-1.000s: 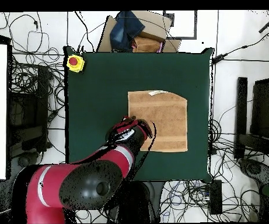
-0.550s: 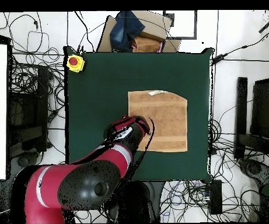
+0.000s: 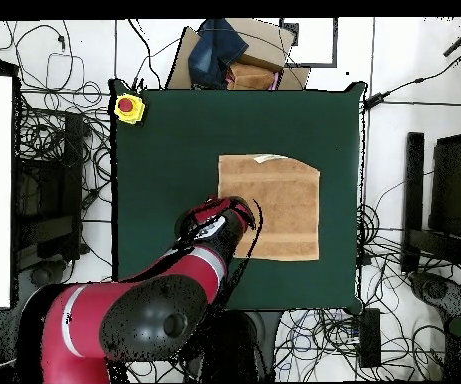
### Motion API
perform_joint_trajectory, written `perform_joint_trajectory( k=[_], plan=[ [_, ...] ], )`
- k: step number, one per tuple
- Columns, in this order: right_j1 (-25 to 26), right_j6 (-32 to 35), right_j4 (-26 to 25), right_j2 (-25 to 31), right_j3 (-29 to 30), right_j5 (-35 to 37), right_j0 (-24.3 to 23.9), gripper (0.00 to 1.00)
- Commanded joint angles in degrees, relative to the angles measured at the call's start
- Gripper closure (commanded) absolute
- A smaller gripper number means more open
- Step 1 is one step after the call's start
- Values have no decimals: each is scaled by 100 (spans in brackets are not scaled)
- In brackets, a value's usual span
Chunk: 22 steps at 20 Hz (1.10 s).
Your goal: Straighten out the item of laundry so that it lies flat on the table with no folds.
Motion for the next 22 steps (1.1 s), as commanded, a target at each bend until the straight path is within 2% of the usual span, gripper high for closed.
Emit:
perform_joint_trajectory(
  k=[1,12,22],
  plan=[
    [29,628,505,1157,-561,-169,91,0],
    [-128,673,730,1309,-524,-152,194,0],
    [-192,591,663,1352,-389,-210,182,0]
  ],
)
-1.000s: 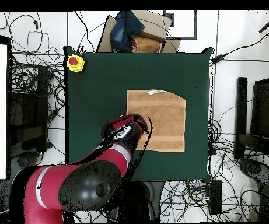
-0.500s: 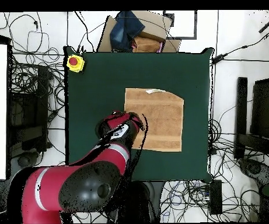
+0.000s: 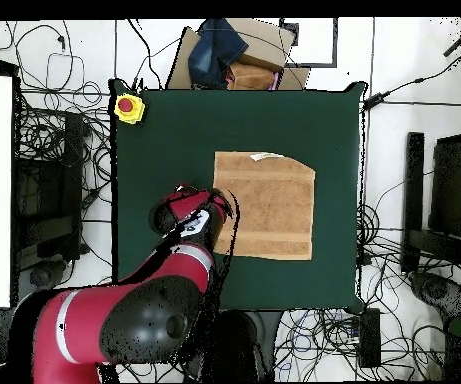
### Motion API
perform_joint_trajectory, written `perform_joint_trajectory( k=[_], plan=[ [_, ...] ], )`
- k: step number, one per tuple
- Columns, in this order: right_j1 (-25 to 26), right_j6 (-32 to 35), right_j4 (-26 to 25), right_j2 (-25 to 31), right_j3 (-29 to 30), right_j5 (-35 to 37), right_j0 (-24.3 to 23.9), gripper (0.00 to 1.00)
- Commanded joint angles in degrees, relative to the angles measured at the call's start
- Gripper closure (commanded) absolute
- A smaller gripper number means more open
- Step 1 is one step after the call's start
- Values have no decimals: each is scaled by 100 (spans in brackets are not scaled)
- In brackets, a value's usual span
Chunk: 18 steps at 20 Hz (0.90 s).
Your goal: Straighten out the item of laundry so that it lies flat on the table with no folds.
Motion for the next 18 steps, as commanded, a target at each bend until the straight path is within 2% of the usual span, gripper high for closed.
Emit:
perform_joint_trajectory(
  k=[1,3,6,8,14,18],
  plan=[
    [-87,561,204,680,-74,-174,26,0],
    [-488,435,-18,770,452,-95,-97,0],
    [-1389,68,-430,871,1504,164,-394,0],
    [-1641,-65,-608,906,1804,201,-509,0],
    [-1353,39,-807,562,1675,131,-396,0],
    [-874,460,-602,-177,1400,331,144,0]
  ],
)
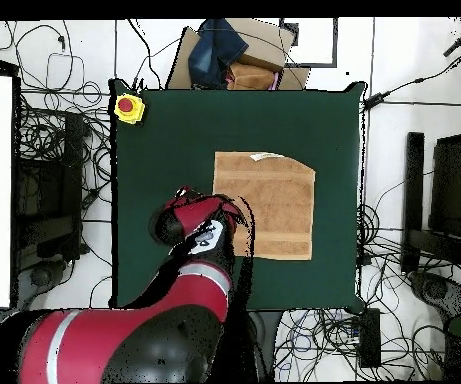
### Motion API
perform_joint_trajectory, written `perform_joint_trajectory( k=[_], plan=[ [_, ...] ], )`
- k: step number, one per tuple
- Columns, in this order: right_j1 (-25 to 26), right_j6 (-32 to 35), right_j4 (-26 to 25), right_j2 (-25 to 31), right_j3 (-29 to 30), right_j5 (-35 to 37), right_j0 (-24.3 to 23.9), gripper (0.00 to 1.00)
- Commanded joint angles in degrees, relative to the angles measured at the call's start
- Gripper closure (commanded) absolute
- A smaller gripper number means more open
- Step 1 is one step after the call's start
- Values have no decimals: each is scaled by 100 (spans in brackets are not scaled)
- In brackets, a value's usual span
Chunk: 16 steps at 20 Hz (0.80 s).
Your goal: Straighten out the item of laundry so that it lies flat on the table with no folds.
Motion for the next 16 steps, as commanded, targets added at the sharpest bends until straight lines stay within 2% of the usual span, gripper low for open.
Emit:
perform_joint_trajectory(
  k=[1,6,9,16],
  plan=[
    [494,523,-56,-466,204,321,492,0],
    [770,598,26,-677,123,59,588,0],
    [1101,678,68,-964,5,-156,701,0],
    [1647,599,-82,-1318,60,-970,598,0]
  ],
)
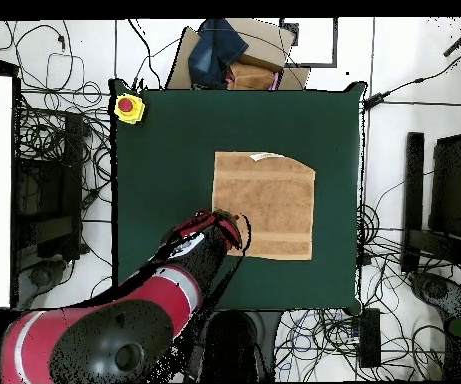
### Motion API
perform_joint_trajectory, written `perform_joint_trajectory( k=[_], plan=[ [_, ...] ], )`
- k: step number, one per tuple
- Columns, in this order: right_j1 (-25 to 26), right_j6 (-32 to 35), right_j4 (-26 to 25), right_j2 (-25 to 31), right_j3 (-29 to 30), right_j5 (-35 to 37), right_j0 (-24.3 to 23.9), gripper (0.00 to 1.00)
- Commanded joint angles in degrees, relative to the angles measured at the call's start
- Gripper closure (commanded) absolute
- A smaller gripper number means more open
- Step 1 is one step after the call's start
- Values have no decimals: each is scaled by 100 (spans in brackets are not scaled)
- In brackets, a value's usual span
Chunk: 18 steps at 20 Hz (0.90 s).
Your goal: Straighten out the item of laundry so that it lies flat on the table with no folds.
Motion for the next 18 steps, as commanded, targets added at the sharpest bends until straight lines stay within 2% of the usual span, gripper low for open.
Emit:
perform_joint_trajectory(
  k=[1,8,13,18],
  plan=[
    [777,568,-93,-182,30,-794,-128,0],
    [1060,415,46,-210,-235,-1092,-294,0],
    [865,51,-528,711,-508,-1274,-920,0],
    [906,100,-566,960,-708,-1274,-909,0]
  ],
)
